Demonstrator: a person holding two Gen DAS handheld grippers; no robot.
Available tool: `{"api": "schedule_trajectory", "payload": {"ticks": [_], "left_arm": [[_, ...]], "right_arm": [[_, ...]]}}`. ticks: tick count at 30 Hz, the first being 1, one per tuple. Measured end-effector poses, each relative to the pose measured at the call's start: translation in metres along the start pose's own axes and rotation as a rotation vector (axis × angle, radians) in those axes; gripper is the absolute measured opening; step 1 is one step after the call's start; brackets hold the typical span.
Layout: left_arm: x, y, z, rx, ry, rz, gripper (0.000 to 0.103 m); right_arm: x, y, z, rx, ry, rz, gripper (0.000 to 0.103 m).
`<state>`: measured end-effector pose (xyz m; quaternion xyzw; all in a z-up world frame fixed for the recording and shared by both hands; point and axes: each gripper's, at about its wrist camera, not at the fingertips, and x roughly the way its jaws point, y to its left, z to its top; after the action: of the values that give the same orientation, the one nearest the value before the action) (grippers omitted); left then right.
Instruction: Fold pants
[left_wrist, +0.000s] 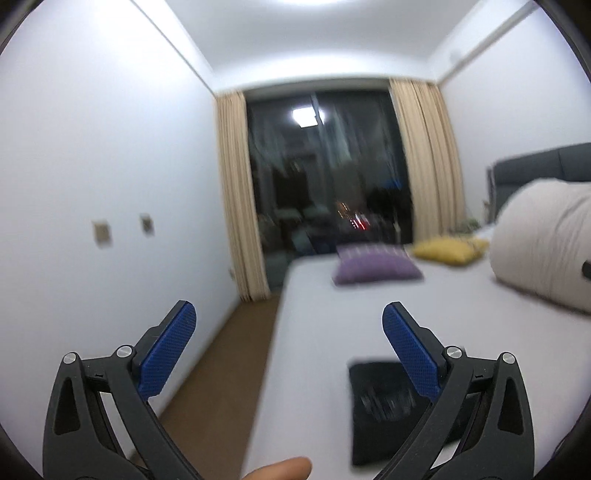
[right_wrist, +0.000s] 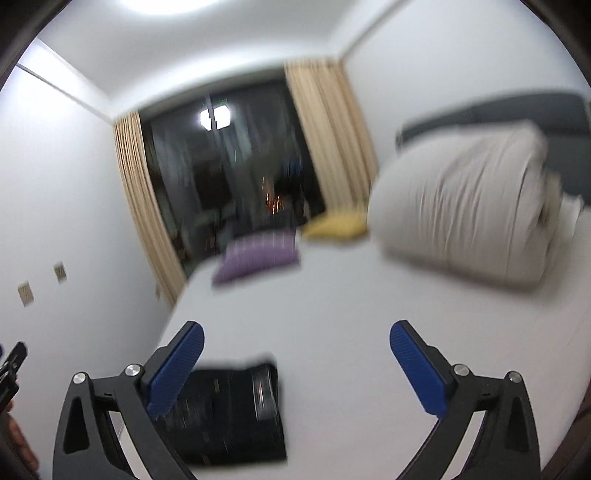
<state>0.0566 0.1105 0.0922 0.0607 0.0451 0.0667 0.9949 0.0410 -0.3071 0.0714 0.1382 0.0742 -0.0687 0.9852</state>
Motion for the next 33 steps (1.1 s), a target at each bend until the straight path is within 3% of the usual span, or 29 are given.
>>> {"api": "schedule_trajectory", "payload": {"ticks": [4,7,10,13,16,19,25,29,33], "left_arm": [[-0.047,0.013,0.045,-0.014,-0.099,-0.023,0.103],[-0.073,0.017,0.066,-0.032,-0.132,-0.033,0.103],[-0.102,0.019,0.076,-0.034,-0.145,-0.051,0.103],[-0.109,0.016,0.071,-0.027,-0.104,-0.05,0.103],[-0.098,0.008,0.048,-0.041,0.048,-0.058,0.103],[-0.081,-0.004,0.01,-0.057,0.242,-0.069,0.103],[-0.048,-0.038,-0.07,-0.06,0.548,-0.131,0.103],[-0.044,-0.041,-0.102,-0.028,0.617,-0.124,0.103],[-0.032,-0.043,-0.129,-0.026,0.659,-0.128,0.103]], "right_arm": [[-0.055,0.02,0.04,-0.078,-0.153,0.053,0.103],[-0.086,0.036,0.061,-0.131,-0.214,0.061,0.103],[-0.102,0.049,0.071,-0.157,-0.236,0.122,0.103],[-0.092,0.06,0.061,-0.203,-0.12,0.143,0.103],[-0.072,0.061,0.037,-0.202,0.023,0.136,0.103],[-0.05,0.063,0.013,-0.197,0.157,0.116,0.103],[-0.007,0.056,-0.046,-0.194,0.433,0.051,0.103],[0.003,0.046,-0.087,-0.148,0.558,0.067,0.103],[0.012,0.039,-0.102,-0.124,0.611,0.04,0.103]]}}
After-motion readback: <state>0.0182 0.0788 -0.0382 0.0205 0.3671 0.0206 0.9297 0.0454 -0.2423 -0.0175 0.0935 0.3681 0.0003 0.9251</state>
